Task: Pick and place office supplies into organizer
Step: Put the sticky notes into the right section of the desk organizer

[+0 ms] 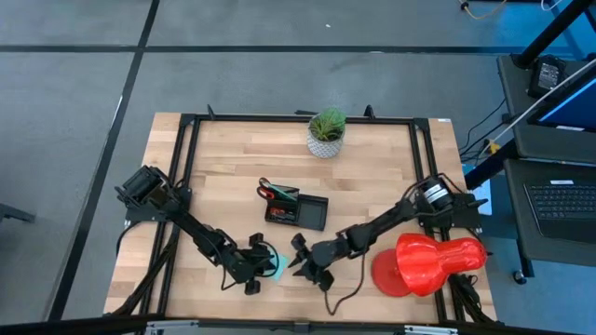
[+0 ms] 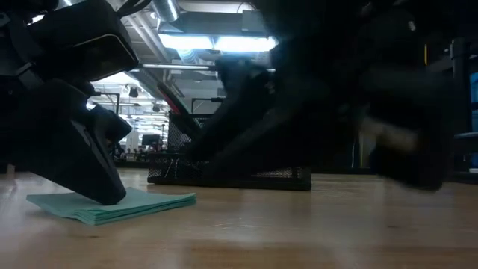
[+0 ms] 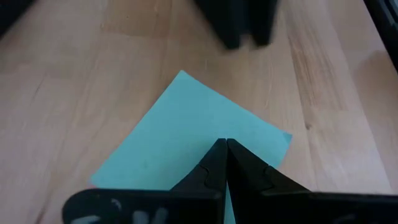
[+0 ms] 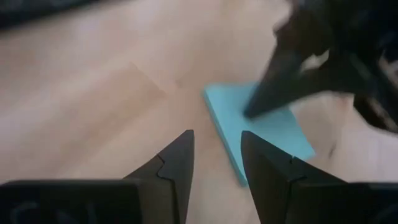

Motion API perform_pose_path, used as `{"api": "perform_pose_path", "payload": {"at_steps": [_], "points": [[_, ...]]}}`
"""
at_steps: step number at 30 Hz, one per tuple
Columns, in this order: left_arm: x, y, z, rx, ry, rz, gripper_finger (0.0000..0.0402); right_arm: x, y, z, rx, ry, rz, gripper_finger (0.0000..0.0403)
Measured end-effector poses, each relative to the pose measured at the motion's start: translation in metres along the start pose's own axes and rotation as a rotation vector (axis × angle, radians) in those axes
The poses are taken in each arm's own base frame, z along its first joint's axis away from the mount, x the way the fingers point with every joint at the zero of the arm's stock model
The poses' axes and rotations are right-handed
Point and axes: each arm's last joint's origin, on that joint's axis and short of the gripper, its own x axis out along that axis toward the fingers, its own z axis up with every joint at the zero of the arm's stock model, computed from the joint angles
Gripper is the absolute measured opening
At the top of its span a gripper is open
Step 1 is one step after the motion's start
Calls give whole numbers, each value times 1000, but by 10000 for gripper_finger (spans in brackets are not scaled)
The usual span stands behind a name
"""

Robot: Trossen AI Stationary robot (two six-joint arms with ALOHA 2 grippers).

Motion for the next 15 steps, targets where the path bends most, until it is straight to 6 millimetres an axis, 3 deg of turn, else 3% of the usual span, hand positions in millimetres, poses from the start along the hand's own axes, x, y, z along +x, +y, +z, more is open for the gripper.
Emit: {"api": "perform_pose_path", "payload": {"at_steps": [5,15], "points": [[0,0,0,7,0,0,3,17,-3,-1,-99,198,-81,136],[1,1,1,4,-1,1,3,31,-9,9,-208,258,-107,136]]}}
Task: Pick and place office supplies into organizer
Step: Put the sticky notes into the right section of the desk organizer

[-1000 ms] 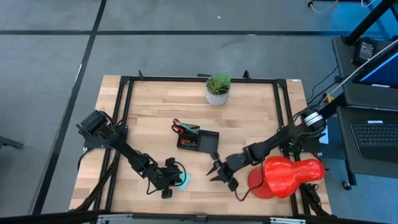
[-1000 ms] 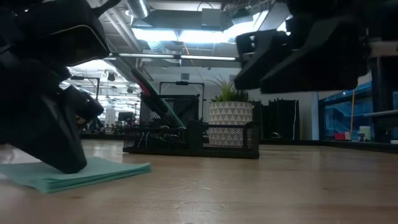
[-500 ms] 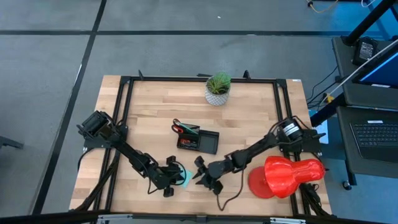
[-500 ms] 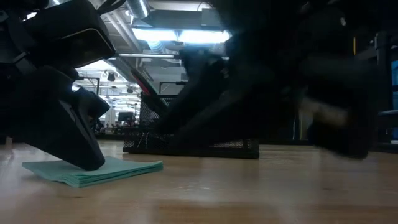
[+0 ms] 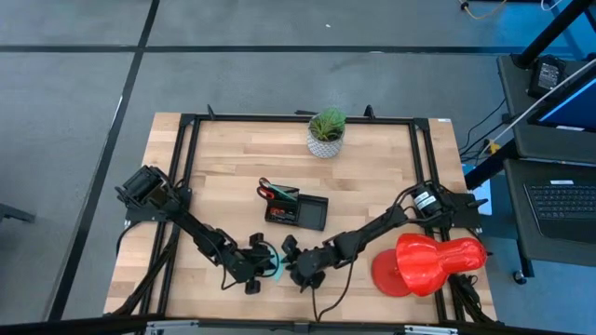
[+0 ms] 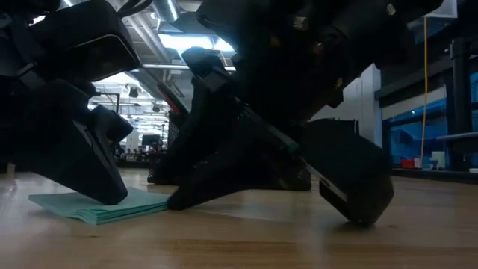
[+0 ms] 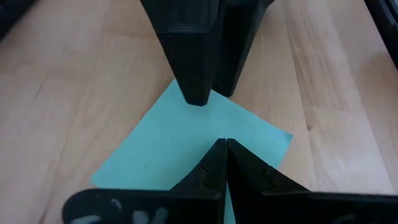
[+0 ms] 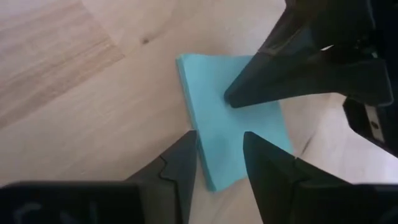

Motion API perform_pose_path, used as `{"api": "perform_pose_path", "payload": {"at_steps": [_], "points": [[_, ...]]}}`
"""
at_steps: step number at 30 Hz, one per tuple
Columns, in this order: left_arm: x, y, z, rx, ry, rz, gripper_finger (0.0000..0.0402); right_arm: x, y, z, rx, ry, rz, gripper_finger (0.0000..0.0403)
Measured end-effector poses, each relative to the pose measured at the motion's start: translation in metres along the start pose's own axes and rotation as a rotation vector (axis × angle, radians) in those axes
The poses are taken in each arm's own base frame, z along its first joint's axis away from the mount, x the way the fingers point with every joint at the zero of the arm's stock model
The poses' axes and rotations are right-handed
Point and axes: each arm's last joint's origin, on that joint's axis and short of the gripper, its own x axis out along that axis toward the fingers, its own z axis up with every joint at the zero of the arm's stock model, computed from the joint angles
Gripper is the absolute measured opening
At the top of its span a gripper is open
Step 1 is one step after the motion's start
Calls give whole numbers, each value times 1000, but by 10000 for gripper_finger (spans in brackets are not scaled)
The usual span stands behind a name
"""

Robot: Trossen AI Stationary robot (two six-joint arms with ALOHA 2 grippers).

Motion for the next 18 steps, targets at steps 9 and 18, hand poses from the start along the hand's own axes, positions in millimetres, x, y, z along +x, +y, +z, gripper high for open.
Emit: {"api": "perform_pose_path", "payload": {"at_steps": [9,18], "points": [[0,1,1,8,1,-1,3,1,-3,0,35,15,-48,136],[0,1,1,14,0,0,3,1,-6,4,47,-34,-81,136]]}}
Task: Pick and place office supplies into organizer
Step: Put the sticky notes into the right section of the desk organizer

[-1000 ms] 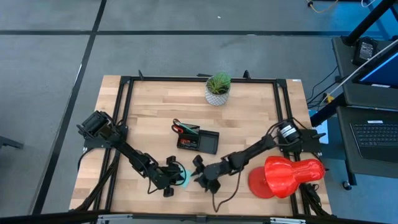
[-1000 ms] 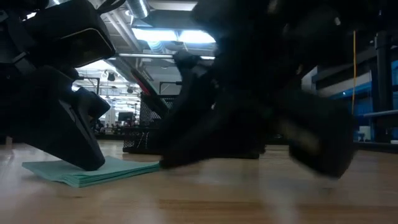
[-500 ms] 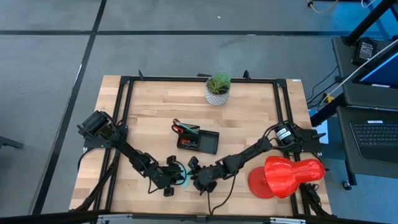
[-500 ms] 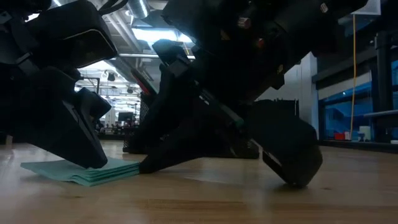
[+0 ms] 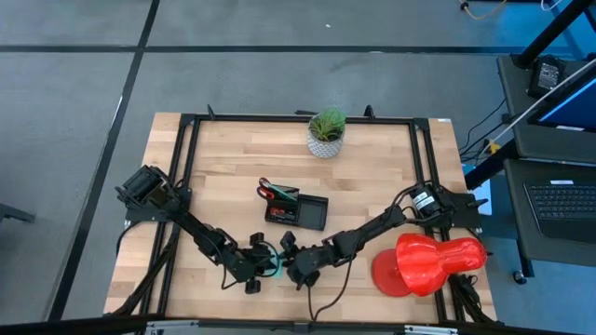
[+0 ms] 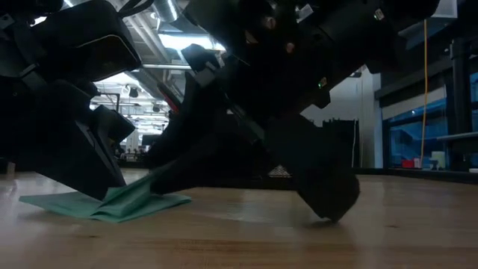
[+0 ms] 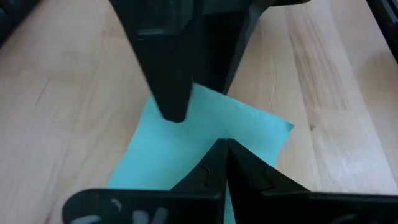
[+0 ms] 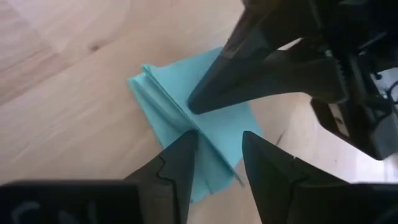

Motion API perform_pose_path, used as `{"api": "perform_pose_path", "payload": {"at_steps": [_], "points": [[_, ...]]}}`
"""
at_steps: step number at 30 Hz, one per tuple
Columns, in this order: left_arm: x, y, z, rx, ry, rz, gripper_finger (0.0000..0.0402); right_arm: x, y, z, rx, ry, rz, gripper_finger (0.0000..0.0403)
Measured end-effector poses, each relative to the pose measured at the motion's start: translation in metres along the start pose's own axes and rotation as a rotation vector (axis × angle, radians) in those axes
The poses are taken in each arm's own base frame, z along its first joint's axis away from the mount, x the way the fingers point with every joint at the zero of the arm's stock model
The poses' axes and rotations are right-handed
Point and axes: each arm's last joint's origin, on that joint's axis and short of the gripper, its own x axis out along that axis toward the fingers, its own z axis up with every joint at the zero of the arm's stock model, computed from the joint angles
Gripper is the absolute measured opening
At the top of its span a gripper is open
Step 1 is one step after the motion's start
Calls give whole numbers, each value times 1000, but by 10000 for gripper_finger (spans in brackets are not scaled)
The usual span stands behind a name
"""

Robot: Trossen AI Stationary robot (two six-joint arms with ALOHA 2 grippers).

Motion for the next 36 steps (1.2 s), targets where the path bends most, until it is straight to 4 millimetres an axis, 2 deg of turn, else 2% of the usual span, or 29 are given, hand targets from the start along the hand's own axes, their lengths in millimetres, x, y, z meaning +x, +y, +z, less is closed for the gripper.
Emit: {"api": "perform_pose_path", "payload": {"at_steps": [13,25,29,36], "points": [[1,2,1,-5,-8,13,3,5,10,4,13,-79,51,136],[1,3,2,-9,-7,12,3,6,12,2,35,-68,54,134],[1,3,2,-9,-7,12,3,6,12,2,36,-66,55,115],[1,3,2,-9,-7,11,3,6,12,2,36,-65,55,53]]}}
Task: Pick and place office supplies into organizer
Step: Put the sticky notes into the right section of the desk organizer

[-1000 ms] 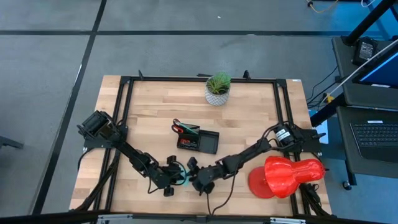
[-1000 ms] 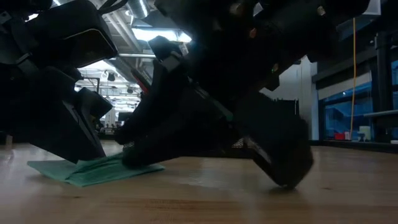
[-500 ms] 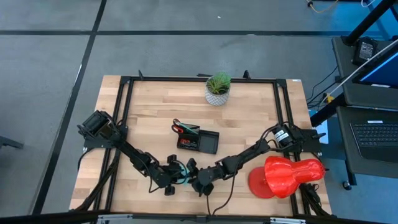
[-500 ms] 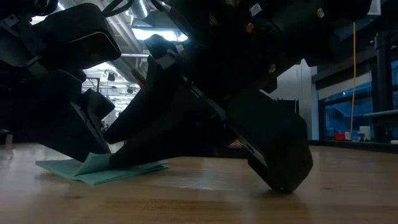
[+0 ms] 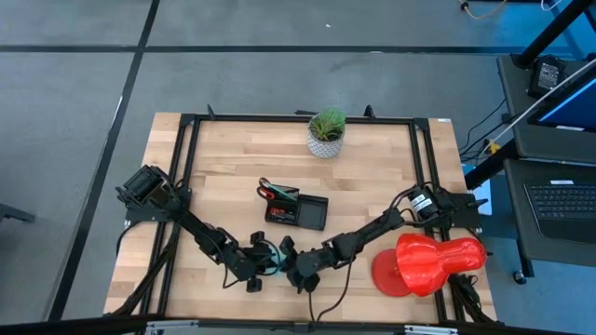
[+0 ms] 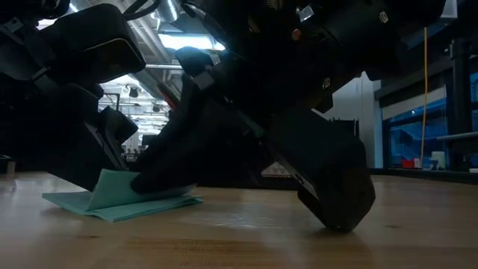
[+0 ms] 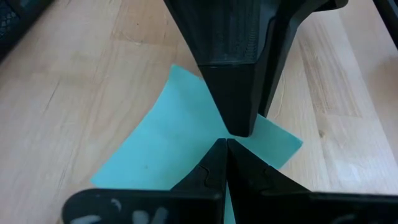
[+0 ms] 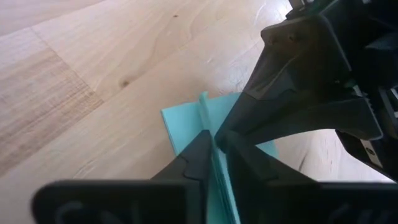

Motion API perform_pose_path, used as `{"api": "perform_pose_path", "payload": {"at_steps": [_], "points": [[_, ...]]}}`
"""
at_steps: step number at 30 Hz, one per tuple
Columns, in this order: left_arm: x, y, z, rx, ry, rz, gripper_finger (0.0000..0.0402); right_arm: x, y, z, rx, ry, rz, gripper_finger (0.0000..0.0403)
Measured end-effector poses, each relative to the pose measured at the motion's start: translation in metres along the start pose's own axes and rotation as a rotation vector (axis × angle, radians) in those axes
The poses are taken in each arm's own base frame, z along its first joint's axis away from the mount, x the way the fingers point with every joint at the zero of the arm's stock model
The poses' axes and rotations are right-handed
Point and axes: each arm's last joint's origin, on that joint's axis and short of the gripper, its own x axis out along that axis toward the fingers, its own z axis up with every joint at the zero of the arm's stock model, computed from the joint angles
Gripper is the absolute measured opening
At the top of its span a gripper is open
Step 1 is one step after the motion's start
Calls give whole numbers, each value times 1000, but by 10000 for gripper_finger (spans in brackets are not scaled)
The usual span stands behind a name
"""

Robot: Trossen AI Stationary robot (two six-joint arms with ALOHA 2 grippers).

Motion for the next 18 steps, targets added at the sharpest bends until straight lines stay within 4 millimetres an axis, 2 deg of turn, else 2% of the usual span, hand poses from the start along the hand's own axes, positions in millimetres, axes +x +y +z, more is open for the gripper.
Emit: {"api": "perform_pose_path", "payload": {"at_steps": [6,13,18], "points": [[0,0,0,0,0,0,3,0,0,0,0,1,-1,8],[0,0,0,2,-16,21,4,0,0,-1,10,6,0,11],[-9,-1,6,73,-38,22,4,0,1,-2,17,16,6,4]]}}
